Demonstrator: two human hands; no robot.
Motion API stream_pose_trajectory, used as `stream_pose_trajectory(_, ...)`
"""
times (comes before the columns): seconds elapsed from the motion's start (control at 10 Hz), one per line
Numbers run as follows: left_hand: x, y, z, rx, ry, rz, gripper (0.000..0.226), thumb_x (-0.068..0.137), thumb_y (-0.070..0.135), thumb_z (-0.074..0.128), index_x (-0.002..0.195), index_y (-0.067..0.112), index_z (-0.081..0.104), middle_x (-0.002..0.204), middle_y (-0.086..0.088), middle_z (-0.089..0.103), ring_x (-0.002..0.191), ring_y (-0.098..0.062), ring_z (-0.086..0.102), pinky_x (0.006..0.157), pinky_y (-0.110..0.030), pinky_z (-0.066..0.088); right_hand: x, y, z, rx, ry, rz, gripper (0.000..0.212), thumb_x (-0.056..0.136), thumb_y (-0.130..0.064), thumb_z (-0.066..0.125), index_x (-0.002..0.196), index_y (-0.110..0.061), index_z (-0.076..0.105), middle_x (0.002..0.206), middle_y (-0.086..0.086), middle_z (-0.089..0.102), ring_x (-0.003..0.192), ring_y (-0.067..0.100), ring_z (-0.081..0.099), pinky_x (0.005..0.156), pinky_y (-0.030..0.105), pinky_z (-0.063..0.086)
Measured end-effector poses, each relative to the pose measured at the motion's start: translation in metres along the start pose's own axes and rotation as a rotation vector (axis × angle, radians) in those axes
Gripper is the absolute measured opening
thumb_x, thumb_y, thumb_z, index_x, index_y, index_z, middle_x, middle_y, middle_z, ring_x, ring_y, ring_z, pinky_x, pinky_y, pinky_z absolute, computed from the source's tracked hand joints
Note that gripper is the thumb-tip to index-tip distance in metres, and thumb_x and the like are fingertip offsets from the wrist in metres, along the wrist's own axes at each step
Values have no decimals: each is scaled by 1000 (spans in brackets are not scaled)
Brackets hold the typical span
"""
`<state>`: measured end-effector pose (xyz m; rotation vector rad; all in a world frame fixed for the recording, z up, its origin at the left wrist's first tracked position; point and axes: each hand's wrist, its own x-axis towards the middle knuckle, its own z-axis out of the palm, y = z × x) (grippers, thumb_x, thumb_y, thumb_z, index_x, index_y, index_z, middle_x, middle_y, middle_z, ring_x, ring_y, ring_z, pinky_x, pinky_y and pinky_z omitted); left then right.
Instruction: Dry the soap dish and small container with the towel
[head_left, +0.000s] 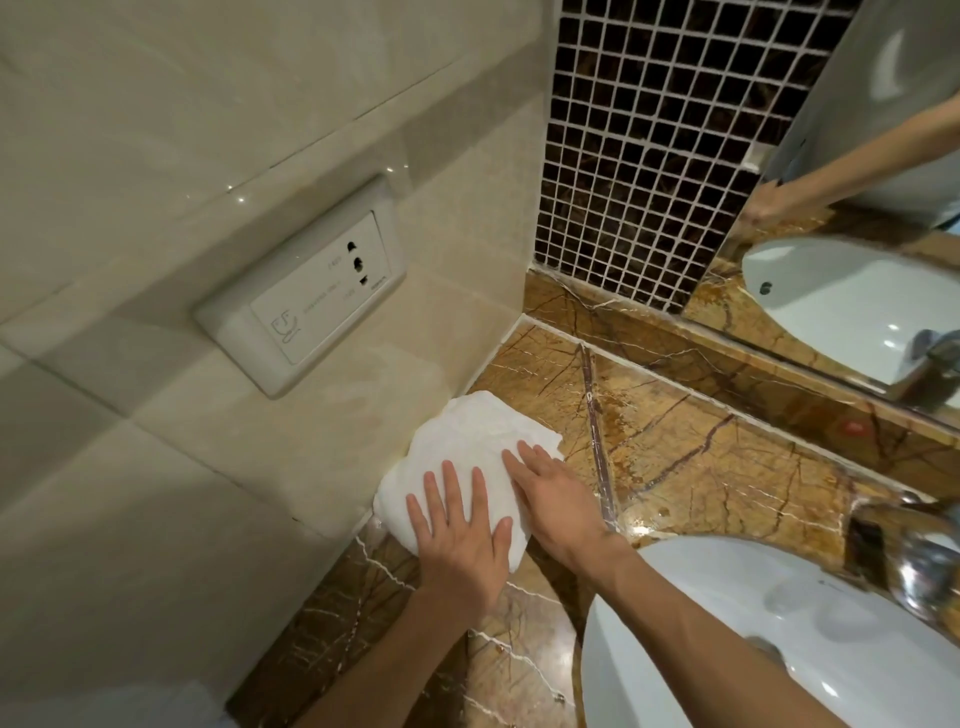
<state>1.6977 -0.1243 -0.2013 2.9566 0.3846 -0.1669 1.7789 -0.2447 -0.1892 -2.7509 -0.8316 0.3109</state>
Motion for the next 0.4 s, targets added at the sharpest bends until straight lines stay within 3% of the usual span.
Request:
stream_pose_trajectory(0.1, 2, 2, -1, -11, -38, -16, 72, 94, 53, 2, 142, 15, 38, 149, -21, 34, 136, -44, 32, 110, -59, 15, -1, -3, -3, 10, -17, 32, 50, 103, -24, 31, 152, -20, 23, 161, 9, 21, 147, 27, 20, 119, 39, 17)
stream_pose_trajectory(0.2, 4, -4, -1, 54, -67, 4, 78, 82, 58, -21, 149, 22, -1, 158, -18, 2, 144, -41, 3, 114, -59, -2, -3, -9, -8, 18, -45, 41, 50, 103, -28, 28, 152, -19, 22, 160, 13, 21, 147, 31, 19, 120, 42, 16)
stream_pose_trajectory(0.3, 3, -12, -5, 80, -90, 86, 72, 82, 56, -21, 147, 25, -15, 158, -13, -16, 145, -35, -13, 114, -56, -11, -10, -7, -13, 28, -50, 62, 49, 102, -30, 27, 149, -17, 26, 154, 18, 30, 141, 34, 29, 116, 41, 24)
stream_pose_trajectory(0.4, 2, -18, -19, 85, -78, 164, 61, 94, 50, 6, 149, 26, -5, 160, -11, -6, 146, -32, -5, 116, -55, -6, -21, -10, -17, 38, -19, 84, 45, 99, -28, 34, 143, -17, 32, 142, 19, 40, 131, 36, 39, 110, 41, 33)
